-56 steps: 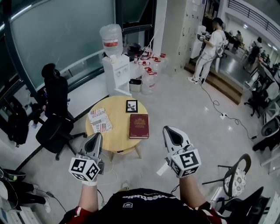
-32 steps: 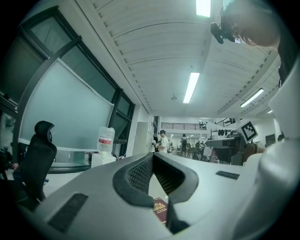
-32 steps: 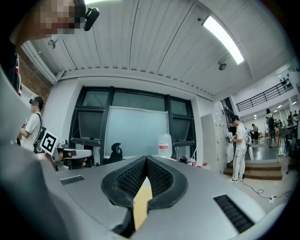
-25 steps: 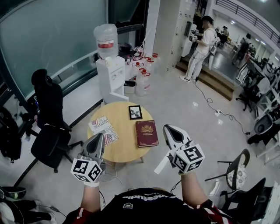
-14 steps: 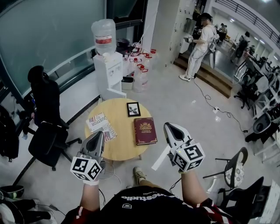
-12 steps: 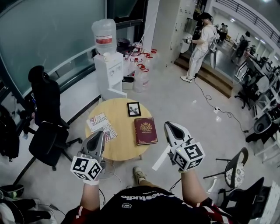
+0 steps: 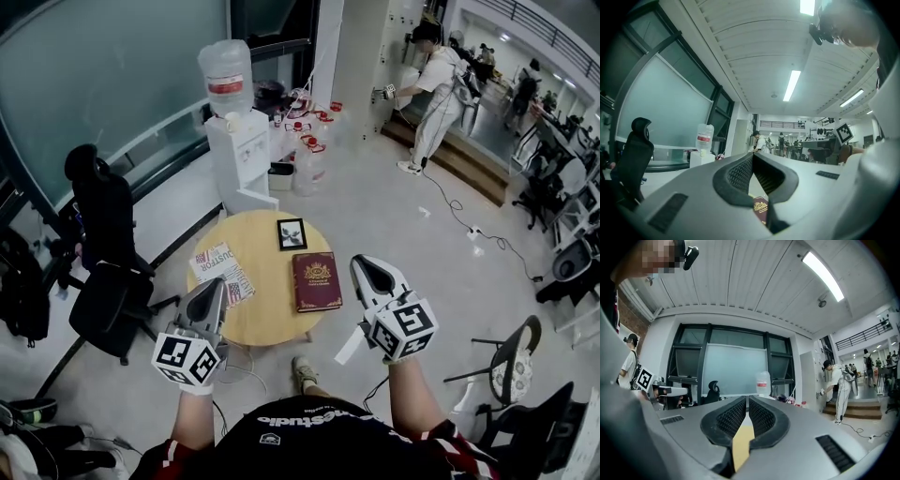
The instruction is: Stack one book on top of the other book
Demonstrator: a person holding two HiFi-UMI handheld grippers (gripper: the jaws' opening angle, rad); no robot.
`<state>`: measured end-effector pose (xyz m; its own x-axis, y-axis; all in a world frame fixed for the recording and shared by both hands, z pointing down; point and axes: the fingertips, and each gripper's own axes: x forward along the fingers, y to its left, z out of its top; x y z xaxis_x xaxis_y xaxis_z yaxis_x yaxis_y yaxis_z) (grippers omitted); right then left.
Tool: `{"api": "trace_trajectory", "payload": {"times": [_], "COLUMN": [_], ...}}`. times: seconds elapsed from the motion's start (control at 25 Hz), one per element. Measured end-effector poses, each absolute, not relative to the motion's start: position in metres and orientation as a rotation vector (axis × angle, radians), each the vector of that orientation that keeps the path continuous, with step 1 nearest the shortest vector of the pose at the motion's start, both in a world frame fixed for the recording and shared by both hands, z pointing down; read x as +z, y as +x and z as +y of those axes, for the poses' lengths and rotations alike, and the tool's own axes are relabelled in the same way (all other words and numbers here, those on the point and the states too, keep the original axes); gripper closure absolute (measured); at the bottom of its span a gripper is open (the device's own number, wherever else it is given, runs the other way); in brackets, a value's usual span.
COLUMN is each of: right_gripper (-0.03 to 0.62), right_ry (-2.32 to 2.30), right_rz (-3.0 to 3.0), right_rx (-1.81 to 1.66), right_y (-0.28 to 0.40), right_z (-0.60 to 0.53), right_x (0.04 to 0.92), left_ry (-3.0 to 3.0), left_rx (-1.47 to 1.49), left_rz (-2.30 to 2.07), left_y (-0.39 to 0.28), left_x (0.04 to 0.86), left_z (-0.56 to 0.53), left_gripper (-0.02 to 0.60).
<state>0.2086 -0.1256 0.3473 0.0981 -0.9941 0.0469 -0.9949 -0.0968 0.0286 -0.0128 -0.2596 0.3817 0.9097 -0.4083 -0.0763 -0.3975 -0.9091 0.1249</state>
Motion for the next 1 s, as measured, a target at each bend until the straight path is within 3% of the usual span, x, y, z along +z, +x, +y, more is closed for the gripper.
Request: {"api": "trace_trajectory", "payload": {"times": [0.4, 1.0], "right_gripper": [0.407, 0.385], "right_ry": [2.236, 2.259], "right_rz": [-2.078, -1.968], "right_rx": [0.164, 0.501], "right_y": [0.227, 0.275], "right_z": [-0.136, -0.135], "right_x": [0.383, 0.492], "left_ry": [2.971, 2.997], "left_rx": [-0.117, -0.047], "left_rz": [-0.6, -0.569], "left_y": [0.01, 0.031], "left_x": [0.389, 0.408], "left_z": [-0.257, -0.251], "left_gripper": [0.566, 0.566]}}
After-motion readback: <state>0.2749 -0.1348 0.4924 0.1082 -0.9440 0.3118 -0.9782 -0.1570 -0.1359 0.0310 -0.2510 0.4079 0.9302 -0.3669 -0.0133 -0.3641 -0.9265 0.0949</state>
